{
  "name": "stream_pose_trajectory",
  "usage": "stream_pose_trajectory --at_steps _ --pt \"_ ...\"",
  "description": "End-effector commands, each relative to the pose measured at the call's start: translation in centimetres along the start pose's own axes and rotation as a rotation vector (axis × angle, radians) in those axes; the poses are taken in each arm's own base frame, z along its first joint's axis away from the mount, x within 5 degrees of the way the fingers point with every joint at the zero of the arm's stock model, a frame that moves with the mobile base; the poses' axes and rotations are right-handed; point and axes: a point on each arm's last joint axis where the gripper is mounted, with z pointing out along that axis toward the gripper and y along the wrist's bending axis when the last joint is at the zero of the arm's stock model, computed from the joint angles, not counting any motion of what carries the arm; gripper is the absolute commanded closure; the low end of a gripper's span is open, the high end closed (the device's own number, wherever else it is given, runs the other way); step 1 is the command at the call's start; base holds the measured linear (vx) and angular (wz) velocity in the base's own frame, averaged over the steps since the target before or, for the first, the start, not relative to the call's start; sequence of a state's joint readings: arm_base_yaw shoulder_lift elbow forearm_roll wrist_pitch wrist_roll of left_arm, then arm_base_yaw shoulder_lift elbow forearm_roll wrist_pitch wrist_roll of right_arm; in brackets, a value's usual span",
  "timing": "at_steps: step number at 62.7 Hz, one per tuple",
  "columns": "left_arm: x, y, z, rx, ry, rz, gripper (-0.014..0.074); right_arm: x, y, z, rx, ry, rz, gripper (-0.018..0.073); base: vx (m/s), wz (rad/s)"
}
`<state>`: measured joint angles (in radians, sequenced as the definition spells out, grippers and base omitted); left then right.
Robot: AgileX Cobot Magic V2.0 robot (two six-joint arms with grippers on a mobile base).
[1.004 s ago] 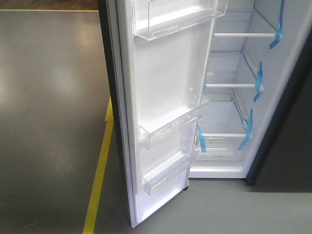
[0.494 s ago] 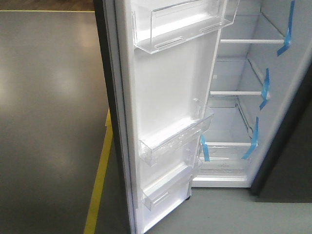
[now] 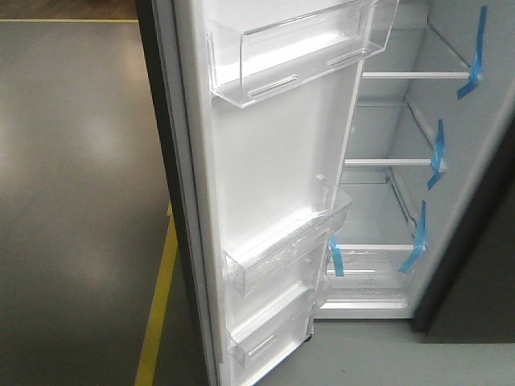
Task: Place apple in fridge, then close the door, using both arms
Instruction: 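Drive close to the refrigerator until the door bins fill the view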
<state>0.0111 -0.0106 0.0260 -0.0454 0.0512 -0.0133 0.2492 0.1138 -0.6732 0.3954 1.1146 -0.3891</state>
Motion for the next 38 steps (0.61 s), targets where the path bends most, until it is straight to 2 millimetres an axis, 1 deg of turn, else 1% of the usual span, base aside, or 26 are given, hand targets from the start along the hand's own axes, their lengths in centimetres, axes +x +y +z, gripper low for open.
stream_pose_trajectory --at_steps 1,38 --pt "-0.05 0.03 -0.07 0.0 -0.069 -0.006 0.0603 -1.36 -0.13 -0.33 0.012 -0.084 0.0 0.0204 0.08 -0.04" --pt "-0.05 0.03 -0.07 0.0 -0.069 -0.006 0.0603 -1.36 -0.13 -0.33 0.012 -0.084 0.0 0.0204 0.06 -0.03"
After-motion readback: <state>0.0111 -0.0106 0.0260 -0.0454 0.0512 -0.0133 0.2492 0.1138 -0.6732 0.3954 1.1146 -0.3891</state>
